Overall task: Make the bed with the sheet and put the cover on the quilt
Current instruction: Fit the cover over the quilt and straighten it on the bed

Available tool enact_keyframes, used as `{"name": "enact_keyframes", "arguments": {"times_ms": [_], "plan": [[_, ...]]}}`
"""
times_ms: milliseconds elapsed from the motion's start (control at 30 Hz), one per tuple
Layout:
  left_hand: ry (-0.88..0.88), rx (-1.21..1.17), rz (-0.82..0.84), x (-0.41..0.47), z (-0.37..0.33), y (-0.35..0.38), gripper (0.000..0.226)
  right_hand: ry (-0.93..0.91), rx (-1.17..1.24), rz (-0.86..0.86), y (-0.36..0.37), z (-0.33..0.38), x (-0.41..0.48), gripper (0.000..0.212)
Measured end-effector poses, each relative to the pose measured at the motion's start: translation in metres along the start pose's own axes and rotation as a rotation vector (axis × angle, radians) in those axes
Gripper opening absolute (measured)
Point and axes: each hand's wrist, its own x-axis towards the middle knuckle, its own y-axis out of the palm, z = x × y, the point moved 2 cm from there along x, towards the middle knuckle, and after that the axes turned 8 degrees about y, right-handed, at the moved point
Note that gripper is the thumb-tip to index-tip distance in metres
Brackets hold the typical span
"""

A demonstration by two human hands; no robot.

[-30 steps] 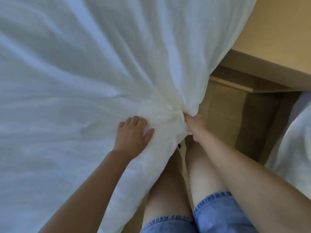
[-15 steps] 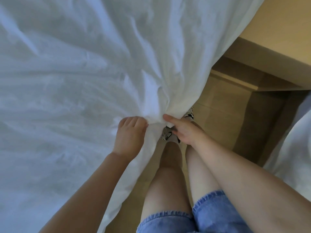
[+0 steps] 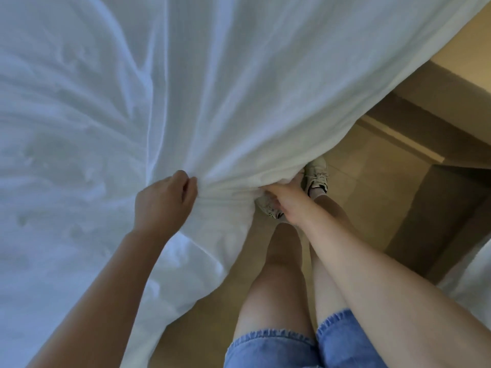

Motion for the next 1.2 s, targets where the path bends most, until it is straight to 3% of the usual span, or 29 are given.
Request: {"name": "enact_keyframes", "arguments": {"times_ms": [133,200,300,367,467,533,600,667,700,800,933,1100,1200], "plan": [[-0.053,-0.054,-0.077,0.001,-0.003,0.016,0.034,0.059,-0.086,0.054,0.011,-0.017,0.001,0.049],[-0.11,-0.088,-0.103,0.0,-0.003,0.023,0.031,-0.012,-0.052,0.048,0.03,-0.004,0.0,0.048],[-0.132,-0.183,-0.156,-0.007,-0.011,0.03,0.037,-0.143,0.19,-0.116,0.041,0.006,-0.007,0.033],[-0.111,-0.219,-0.158,-0.02,-0.022,0.033,0.045,-0.07,0.367,-0.292,0.018,-0.017,-0.021,0.028],[0.085,-0.117,-0.147,-0.048,-0.044,0.046,0.049,0.109,0.481,-0.478,-0.022,-0.061,-0.032,0.024],[0.14,-0.038,-0.031,-0.066,-0.044,0.066,0.059,0.214,0.487,-0.458,-0.024,-0.063,-0.019,0.042],[0.117,0.034,0.098,-0.085,-0.035,0.09,0.062,0.292,0.418,-0.352,-0.021,-0.064,-0.002,0.081],[0.074,0.065,0.088,-0.098,-0.028,0.107,0.041,0.273,0.336,-0.259,-0.026,-0.076,0.01,0.094],[0.053,0.07,0.034,-0.1,-0.026,0.111,0.026,0.262,0.288,-0.214,-0.025,-0.077,0.003,0.091],[0.024,-0.057,-0.034,-0.096,-0.029,0.11,0.025,0.147,0.196,-0.031,-0.025,-0.088,-0.004,0.074],[-0.062,-0.367,-0.15,-0.12,-0.037,0.09,0.01,0.006,0.223,0.122,-0.013,-0.1,-0.015,0.076],[-0.276,-0.668,-0.301,-0.147,-0.045,0.051,0.029,-0.121,0.494,-0.151,0.0,-0.108,-0.026,0.03],[-0.255,-0.683,-0.118,-0.151,-0.054,0.045,0.037,-0.108,0.457,-0.369,0.001,-0.111,-0.034,0.018]]}}
